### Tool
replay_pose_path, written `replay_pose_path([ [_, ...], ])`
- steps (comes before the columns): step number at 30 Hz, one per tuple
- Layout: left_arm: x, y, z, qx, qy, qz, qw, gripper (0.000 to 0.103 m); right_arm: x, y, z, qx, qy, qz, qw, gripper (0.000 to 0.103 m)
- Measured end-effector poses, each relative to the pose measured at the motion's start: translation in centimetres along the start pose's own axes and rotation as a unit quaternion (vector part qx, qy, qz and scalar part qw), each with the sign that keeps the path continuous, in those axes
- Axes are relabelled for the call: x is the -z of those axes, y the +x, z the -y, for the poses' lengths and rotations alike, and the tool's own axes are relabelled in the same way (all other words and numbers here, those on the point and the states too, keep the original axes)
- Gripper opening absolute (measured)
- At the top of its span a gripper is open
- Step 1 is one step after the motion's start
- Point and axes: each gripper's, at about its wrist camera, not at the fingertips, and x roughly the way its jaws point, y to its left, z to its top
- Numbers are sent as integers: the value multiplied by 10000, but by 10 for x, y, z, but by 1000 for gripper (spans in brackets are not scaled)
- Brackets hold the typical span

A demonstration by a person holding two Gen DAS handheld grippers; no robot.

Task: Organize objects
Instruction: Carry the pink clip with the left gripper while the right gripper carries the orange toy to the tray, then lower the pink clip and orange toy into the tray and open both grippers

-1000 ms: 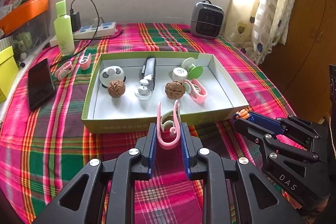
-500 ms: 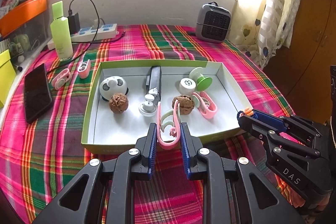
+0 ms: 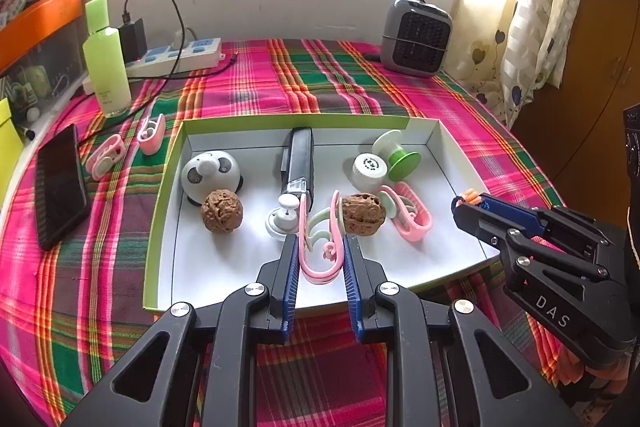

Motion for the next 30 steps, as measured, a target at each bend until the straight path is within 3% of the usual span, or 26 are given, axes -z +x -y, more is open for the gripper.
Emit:
replay_pose_path([
  [30,-2,21,0,-62,-6,-241,9997,20,-6,26,-2,121,-238,-272,9993,22],
])
